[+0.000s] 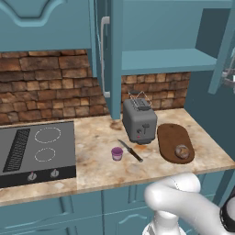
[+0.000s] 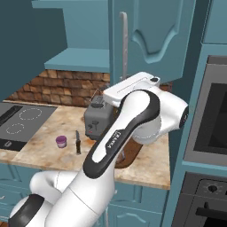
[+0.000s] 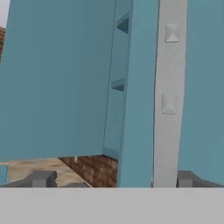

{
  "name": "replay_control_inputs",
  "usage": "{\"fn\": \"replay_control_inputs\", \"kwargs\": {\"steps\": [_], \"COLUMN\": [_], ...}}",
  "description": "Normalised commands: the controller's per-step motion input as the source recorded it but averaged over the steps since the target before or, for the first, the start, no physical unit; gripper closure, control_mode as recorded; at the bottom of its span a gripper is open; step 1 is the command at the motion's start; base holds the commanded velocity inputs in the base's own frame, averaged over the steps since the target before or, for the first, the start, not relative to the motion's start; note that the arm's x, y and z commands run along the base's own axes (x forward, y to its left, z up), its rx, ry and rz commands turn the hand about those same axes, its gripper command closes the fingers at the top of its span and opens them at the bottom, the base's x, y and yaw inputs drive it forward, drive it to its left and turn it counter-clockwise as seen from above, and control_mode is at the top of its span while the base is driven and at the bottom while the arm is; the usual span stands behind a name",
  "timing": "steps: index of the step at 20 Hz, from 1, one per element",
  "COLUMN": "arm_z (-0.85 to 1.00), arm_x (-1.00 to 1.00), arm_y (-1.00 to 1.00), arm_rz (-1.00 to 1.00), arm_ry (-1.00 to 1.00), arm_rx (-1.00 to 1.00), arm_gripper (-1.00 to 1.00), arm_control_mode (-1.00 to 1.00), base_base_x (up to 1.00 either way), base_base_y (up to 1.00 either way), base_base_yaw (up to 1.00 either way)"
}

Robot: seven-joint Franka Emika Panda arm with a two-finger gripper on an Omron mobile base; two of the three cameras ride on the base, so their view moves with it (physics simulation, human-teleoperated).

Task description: Pick the bread, place it on the cutting board, pick the jam, place it on the counter, and close the cabinet.

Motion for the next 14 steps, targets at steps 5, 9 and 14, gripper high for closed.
{"fn": "replay_control_inputs", "kwargs": {"steps": [5,9,14], "arm_z": [0.01,0.0,0.0], "arm_x": [0.0,0.0,0.01], "arm_y": [0.33,0.36,0.32], "arm_rz": [-0.05,-0.06,-0.08], "arm_ry": [0.0,0.0,0.0], "arm_rx": [0.0,0.0,0.0], "arm_gripper": [-1.0,-1.0,-1.0], "arm_control_mode": [-1.0,-1.0,-1.0], "base_base_x": [0.0,0.0,0.0], "base_base_y": [0.0,0.0,0.0], "base_base_yaw": [0.0,0.0,0.0]}}
